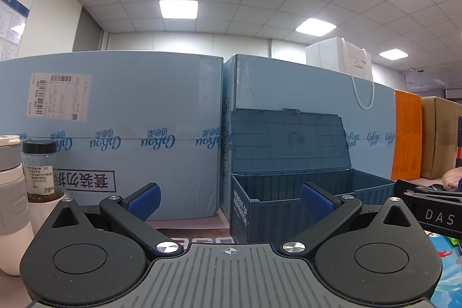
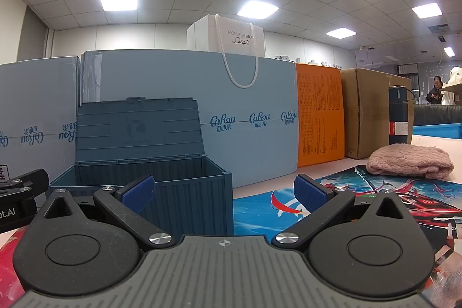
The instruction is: Organize rigid objects
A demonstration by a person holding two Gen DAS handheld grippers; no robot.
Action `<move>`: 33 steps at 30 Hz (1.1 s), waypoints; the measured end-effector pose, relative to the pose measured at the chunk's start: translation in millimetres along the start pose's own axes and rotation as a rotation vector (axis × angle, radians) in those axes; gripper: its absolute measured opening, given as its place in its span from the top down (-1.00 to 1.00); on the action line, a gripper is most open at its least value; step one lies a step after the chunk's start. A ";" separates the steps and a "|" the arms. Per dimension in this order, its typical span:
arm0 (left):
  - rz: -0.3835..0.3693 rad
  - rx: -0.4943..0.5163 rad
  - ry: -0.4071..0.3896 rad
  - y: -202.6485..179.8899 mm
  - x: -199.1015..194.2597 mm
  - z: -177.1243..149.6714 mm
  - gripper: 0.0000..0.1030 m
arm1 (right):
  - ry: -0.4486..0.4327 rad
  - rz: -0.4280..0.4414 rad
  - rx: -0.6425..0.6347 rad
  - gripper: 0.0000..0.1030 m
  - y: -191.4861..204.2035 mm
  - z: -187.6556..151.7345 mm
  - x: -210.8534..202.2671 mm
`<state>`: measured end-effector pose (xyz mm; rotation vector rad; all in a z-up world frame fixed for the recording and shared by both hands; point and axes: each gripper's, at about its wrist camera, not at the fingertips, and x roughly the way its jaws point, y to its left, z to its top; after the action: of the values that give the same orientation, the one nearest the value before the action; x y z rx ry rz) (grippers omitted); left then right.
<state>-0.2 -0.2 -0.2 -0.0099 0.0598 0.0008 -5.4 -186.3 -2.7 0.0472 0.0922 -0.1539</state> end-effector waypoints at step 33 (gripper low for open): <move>0.003 -0.005 0.008 -0.8 0.2 0.3 -1.00 | 0.004 0.000 0.000 -1.00 0.2 0.0 0.3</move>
<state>0.0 -0.9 0.1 -0.0147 0.0682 0.0041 -5.1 -186.1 -2.7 0.0476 0.0966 -0.1539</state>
